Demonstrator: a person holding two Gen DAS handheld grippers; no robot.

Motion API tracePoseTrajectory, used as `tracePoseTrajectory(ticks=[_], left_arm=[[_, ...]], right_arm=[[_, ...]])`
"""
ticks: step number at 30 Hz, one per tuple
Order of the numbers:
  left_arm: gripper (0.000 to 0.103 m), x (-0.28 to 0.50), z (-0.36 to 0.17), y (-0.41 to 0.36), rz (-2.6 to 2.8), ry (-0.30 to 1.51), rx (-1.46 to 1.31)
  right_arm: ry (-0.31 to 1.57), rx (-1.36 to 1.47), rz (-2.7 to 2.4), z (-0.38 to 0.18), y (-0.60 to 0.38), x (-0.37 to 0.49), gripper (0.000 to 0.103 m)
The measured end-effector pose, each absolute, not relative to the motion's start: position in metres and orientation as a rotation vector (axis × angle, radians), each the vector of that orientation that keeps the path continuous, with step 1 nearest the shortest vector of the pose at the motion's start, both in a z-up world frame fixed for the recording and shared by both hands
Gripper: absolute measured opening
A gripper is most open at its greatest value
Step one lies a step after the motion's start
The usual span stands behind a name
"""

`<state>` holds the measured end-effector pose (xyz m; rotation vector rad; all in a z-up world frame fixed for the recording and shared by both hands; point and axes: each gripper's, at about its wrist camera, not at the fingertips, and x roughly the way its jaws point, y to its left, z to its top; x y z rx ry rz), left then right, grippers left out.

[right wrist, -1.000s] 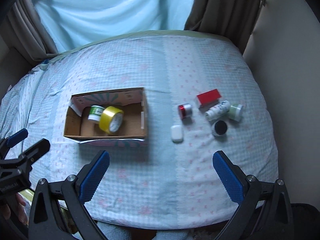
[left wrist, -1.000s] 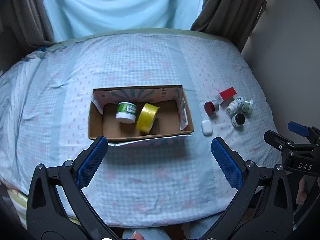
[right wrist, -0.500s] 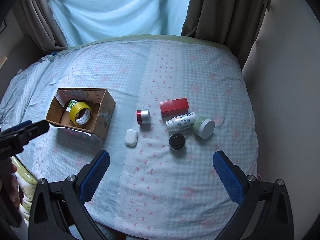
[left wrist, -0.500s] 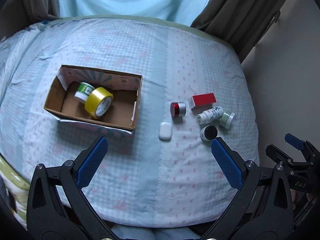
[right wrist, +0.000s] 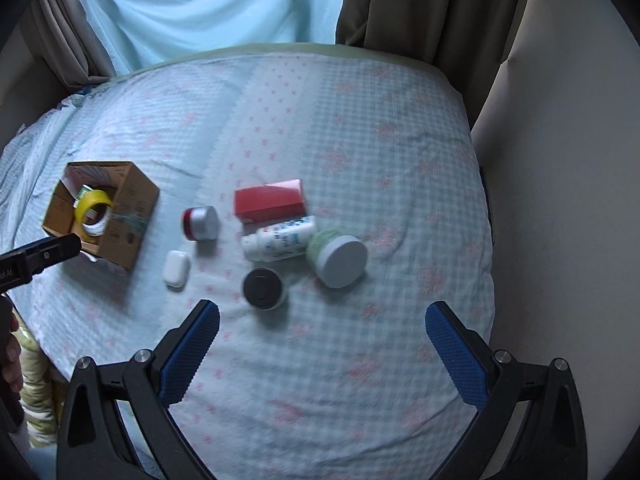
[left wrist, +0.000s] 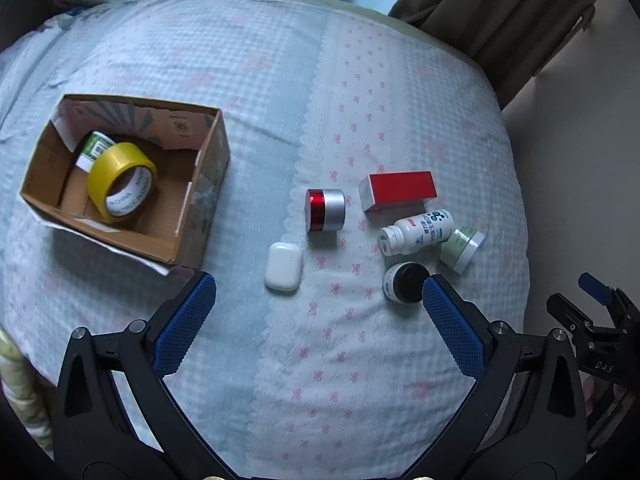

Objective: Organize rigid objects
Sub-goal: 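Grasp the red-and-silver cylinder with the left tool while the right tool grasps the pale green jar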

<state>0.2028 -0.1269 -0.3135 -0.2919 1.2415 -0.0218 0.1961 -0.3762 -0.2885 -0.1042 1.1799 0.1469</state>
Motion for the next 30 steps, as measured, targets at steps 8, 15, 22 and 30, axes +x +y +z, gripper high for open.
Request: tracePoseTrajectory(ticks=[8, 15, 22, 30], left_arm=[[0.103, 0.255, -0.4, -0.162, 0.055, 1.312, -0.329], [0.101, 0.284, -0.458, -0.166, 0.111, 1.333, -0.345], [0.078, 0.305, -0.488, -0.166, 0.148, 1.332, -0.326], [0.041, 0.315, -0.503, -0.171, 0.162, 1.329, -0.295]], right_arm=[[1.207, -0.157, 0.254, -0.364, -0.404, 0.244, 0.103], [1.225, -0.187, 0.362, -0.424, -0.403, 0.269, 0.103], [1.236, -0.188, 0.415, -0.462, -0.396, 0.287, 0.103], [1.258, -0.206, 0.501, -0.483, -0.381, 0.306, 0.072]])
